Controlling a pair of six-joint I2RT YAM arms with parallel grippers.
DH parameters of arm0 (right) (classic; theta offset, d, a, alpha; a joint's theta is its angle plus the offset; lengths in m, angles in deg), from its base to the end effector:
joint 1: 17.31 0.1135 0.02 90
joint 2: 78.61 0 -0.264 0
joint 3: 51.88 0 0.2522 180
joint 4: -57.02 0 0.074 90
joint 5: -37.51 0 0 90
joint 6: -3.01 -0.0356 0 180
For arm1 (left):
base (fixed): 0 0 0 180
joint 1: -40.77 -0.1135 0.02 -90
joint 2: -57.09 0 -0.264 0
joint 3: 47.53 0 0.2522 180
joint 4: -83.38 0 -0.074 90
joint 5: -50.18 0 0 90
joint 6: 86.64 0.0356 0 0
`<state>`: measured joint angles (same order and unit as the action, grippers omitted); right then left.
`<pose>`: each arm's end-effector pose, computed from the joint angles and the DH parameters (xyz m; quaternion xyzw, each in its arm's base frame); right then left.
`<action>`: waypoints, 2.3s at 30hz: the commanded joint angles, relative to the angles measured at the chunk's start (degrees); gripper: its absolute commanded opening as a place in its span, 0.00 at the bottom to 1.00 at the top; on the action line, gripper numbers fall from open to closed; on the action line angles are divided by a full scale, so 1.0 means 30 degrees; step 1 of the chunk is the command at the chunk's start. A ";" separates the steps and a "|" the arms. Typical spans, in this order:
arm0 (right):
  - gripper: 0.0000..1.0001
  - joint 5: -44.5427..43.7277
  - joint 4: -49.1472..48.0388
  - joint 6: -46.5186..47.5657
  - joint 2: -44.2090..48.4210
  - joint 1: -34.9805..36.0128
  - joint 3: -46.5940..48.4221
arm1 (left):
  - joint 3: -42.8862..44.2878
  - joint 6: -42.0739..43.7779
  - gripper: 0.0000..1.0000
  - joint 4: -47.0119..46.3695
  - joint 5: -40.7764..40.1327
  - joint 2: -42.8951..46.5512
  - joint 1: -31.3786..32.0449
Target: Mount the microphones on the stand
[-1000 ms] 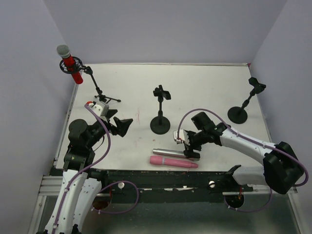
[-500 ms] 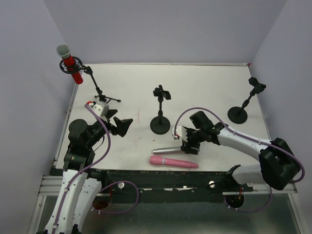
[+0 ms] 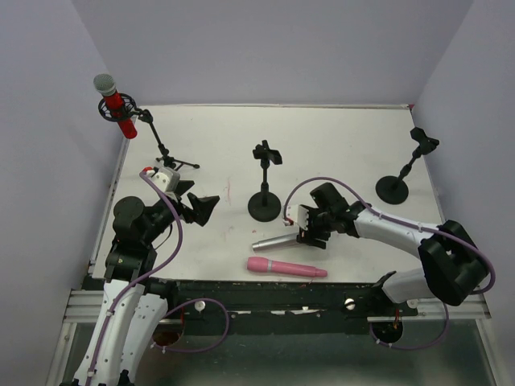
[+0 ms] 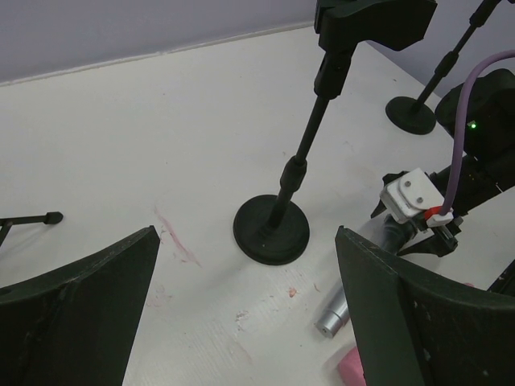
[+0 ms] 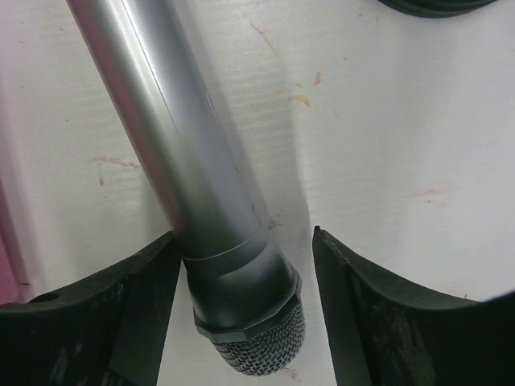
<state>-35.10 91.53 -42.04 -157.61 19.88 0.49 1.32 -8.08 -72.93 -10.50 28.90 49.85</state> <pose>0.1905 0.1579 0.1650 -0.6573 0.6970 0.1294 0.2557 0.1238 -0.0374 0.3216 0.1597 0.7054 -0.2993 0.6224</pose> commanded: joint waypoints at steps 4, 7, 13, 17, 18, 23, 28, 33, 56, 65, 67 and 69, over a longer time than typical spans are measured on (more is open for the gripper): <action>0.77 -0.3157 -0.0736 -0.0394 -0.0561 0.0113 0.0401 | -0.0066 -0.0141 0.99 -0.0323 0.0685 0.0107 -0.0068; 0.75 -0.3130 -0.0736 -0.0247 -0.0152 -0.0032 0.0167 | -0.0066 -0.0170 0.99 -0.0352 0.0714 0.0225 -0.0068; 0.62 -0.2079 0.0112 0.0367 0.0493 -0.0589 0.0372 | -0.0095 -0.0258 0.99 -0.0528 0.1036 0.0313 -0.0068; 0.40 -0.1694 0.0669 0.0486 0.0874 -0.0619 0.0722 | -0.0096 -0.0288 0.99 -0.0557 0.1329 0.0429 -0.0068; 0.35 -0.1665 0.0786 0.0515 0.0933 -0.0648 0.0869 | -0.0125 -0.0288 0.99 -0.0586 0.1388 0.0430 -0.0068; 0.32 -0.2016 0.1634 0.0983 0.1897 -0.0853 0.1367 | -0.0183 -0.0404 0.99 -0.0849 0.2031 0.0518 -0.0068; 0.28 -0.2048 0.4529 0.3231 0.3683 -0.1088 0.2859 | -0.0329 -0.0930 0.99 -0.1581 0.3698 0.0372 0.0019; 0.27 -0.1462 0.7929 0.5521 0.5180 -0.1117 0.4557 | -0.0418 -0.4057 0.99 -0.2928 0.6480 -0.0183 0.0195; 0.26 0.3755 1.2243 0.8191 0.5006 0.1664 0.8106 | -0.0715 -1.5433 0.99 -0.2348 0.0894 -0.7473 1.1675; 0.26 0.3199 1.1540 0.7986 0.5005 0.2105 0.7697 | 0.1543 -1.6548 0.96 -0.4865 0.2061 -1.2397 1.4344; 0.26 0.3111 1.1394 0.7811 0.5122 0.2105 0.7638 | 0.1808 -1.6460 0.88 -0.4718 0.2266 -1.3072 1.4637; 0.26 0.3140 1.1306 0.7664 0.5240 0.2105 0.7579 | 0.1926 -1.6401 0.83 -0.4717 0.2559 -1.3571 1.4901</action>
<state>-26.51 127.20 -18.00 -142.68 25.78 23.22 4.97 -56.71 -85.50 -4.81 -9.28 92.85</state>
